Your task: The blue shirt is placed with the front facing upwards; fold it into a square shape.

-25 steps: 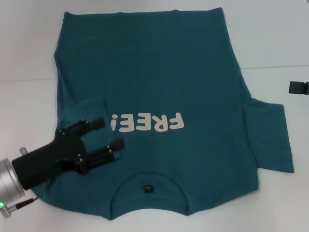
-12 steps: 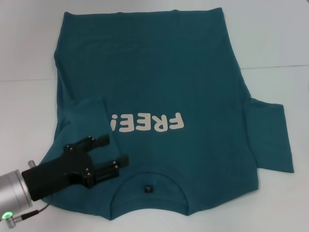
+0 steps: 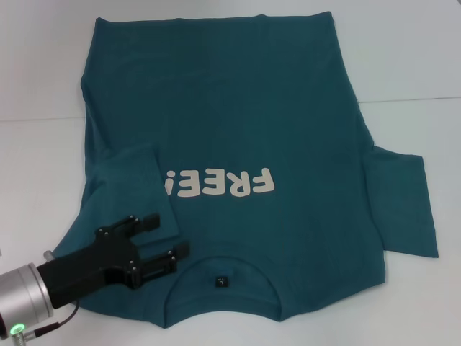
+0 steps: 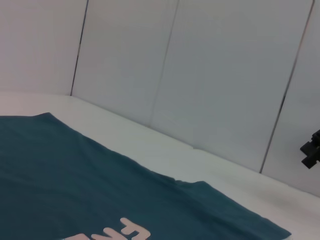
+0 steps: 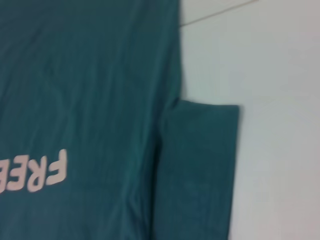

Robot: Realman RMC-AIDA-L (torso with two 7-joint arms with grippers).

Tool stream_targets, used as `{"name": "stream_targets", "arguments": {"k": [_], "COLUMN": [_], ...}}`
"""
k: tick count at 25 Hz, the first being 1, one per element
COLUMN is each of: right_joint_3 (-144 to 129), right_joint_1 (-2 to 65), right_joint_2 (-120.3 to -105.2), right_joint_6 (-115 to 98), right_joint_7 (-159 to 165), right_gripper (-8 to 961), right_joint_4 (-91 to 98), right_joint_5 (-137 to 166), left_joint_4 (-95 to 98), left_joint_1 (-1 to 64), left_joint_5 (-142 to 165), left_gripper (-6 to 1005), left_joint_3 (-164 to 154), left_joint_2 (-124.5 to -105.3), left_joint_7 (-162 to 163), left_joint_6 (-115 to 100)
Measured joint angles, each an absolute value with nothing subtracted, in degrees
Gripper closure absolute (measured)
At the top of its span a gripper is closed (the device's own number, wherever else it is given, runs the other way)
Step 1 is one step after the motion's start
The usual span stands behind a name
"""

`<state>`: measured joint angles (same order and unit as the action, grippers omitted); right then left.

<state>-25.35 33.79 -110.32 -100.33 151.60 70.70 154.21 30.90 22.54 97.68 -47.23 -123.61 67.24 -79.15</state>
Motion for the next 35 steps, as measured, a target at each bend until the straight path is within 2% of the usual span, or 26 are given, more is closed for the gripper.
{"name": "stream_targets", "arguments": {"k": [6,12,24,35], "right_joint_3": [-23.89,-23.31,-27.35,-27.51], "right_joint_1": [33.06,33.04,32.42,32.99], "right_joint_2": [-110.39,-109.52,-110.23,-110.22], "right_joint_6": [-98.11,-95.7,-88.87,-82.97], "right_joint_7": [151.56,151.32,149.49,146.82], "right_gripper": [30,31,29,32], "right_joint_4": [66.83,63.11,60.01,52.05], "right_joint_5": [153.23,152.35,153.85,151.53], "left_joint_4": [30.79,30.16,29.74,29.55], "left_joint_1": [22.49,22.62,23.18,24.11], "left_joint_5": [97.75,97.65,97.74,97.74], "left_gripper": [168,168,168,168], "left_joint_3": [-47.29,-47.28,-47.88,-47.9], "left_joint_2": [-123.7,-123.74,-123.87,-123.82], "left_joint_7": [67.38,67.22,67.34,67.27], "left_joint_6": [-79.15,-79.4,-79.54,-79.43]}}
